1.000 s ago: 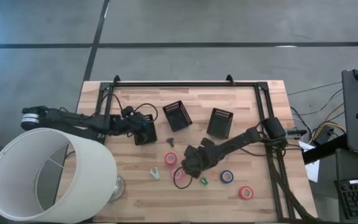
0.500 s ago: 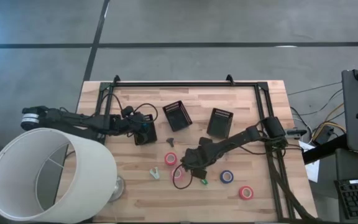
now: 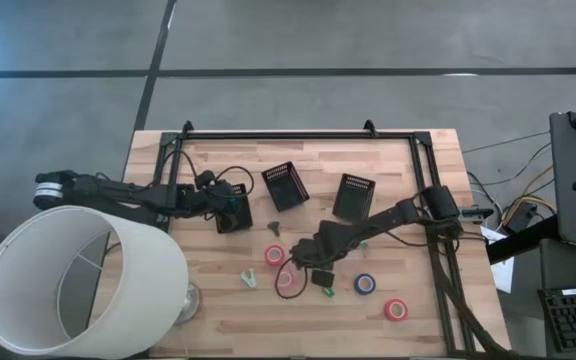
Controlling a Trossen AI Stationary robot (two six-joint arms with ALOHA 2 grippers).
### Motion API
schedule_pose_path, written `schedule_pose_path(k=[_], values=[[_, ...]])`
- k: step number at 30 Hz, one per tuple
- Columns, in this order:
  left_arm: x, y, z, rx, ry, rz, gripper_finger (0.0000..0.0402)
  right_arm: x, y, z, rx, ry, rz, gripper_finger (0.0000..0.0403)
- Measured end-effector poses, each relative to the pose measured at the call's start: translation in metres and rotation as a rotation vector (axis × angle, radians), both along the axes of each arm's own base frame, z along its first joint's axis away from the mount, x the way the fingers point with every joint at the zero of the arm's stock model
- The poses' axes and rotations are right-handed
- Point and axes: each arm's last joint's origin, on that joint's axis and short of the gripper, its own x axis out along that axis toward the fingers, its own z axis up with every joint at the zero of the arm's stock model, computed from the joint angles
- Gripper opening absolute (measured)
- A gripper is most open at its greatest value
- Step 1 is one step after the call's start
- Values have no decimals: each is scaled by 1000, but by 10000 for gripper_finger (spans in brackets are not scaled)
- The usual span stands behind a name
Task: Pick and place Stapler, Stapler remover, tape
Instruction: Put the yellow stapler into the left black bin
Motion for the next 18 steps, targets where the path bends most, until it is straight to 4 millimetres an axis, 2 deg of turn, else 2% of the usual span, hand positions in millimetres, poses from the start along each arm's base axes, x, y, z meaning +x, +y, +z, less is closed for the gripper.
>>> schedule_pose_path(k=[7,13,18], values=[[0,0,0,-2,-1,-2,177,3,2,3,11,-22,8,54],[3,-2,2,-41,-38,-42,177,16,7,15,44,-89,27,60],[7,-3,5,-81,-91,-99,177,27,7,37,-39,-206,78,66]])
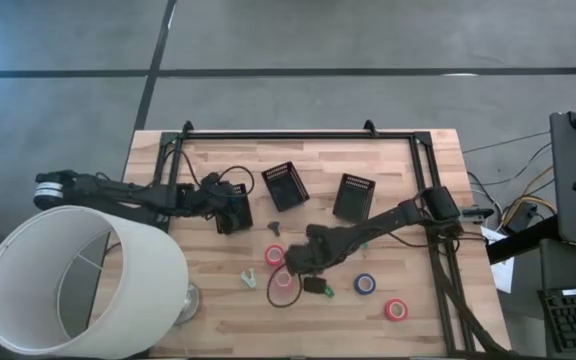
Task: Pick and place Stapler, Stapler remover, tape
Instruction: Put the yellow stapler into the left black bin
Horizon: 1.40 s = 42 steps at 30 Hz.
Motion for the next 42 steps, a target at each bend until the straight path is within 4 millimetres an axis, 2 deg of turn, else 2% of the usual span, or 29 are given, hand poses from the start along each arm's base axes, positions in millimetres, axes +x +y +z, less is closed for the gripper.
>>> schedule_pose_path(k=[6,13,22,31,42], values=[[12,-14,12,-188,-182,-323,177,13,-10,6,-82,-133,-16,66],[19,-32,25,-149,-312,-486,177,36,-22,16,-80,-347,20,67],[19,-43,26,-69,-317,-433,177,50,-35,26,-100,-491,43,68],[19,-42,25,-40,-307,-391,177,58,-56,31,-121,-560,6,68],[16,-39,20,9,-251,-313,171,64,-61,37,-164,-630,34,68]])
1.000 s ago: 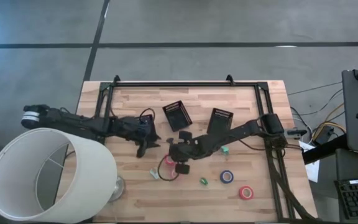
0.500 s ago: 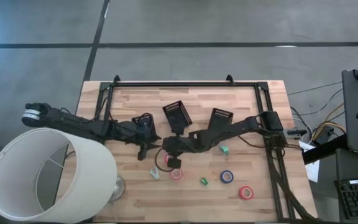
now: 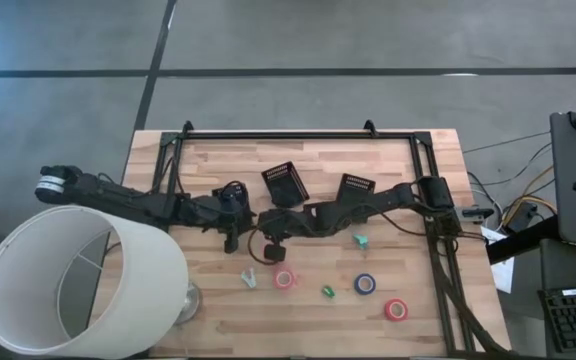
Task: Pick and place Stapler, Stapler remover, tape
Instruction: Put the yellow stapler into the left black bin
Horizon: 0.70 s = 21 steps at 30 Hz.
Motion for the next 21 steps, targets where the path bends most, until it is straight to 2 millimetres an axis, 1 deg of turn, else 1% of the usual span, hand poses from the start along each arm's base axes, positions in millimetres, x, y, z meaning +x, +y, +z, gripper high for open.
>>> schedule_pose_path(k=[3,8,11,13,16,21], values=[[0,0,0,-2,0,-5,147,0,0,0,-14,-1,6,68],[0,0,0,2,0,-6,82,1,-3,0,-13,-2,1,68],[0,-1,0,15,7,-37,55,1,-4,0,-9,-1,4,68],[0,-1,0,23,8,-42,50,1,-5,0,-8,-1,3,68],[0,-1,0,24,8,-37,55,1,-6,0,-8,-1,0,73],[0,0,0,15,4,-19,59,1,-9,0,-30,2,1,104]])
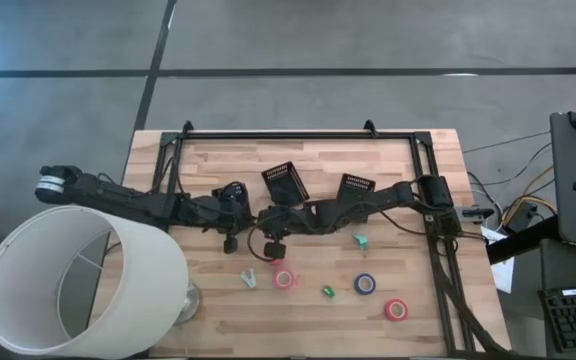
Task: Pick and place Stapler, Stapler remover, tape
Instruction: Put the yellow stapler into the left black bin
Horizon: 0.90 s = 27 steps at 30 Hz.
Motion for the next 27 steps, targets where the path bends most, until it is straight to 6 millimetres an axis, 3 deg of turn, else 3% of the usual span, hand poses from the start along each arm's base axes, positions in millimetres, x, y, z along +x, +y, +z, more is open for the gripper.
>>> schedule_pose_path(k=[13,21,27], values=[[-2,1,-3,7,38,20,55,-7,-4,-5,-94,107,-28,190],[-5,6,-5,76,66,167,55,-25,0,-12,-49,286,-84,203],[-20,12,8,87,144,386,55,-40,13,-19,31,399,-182,203]])
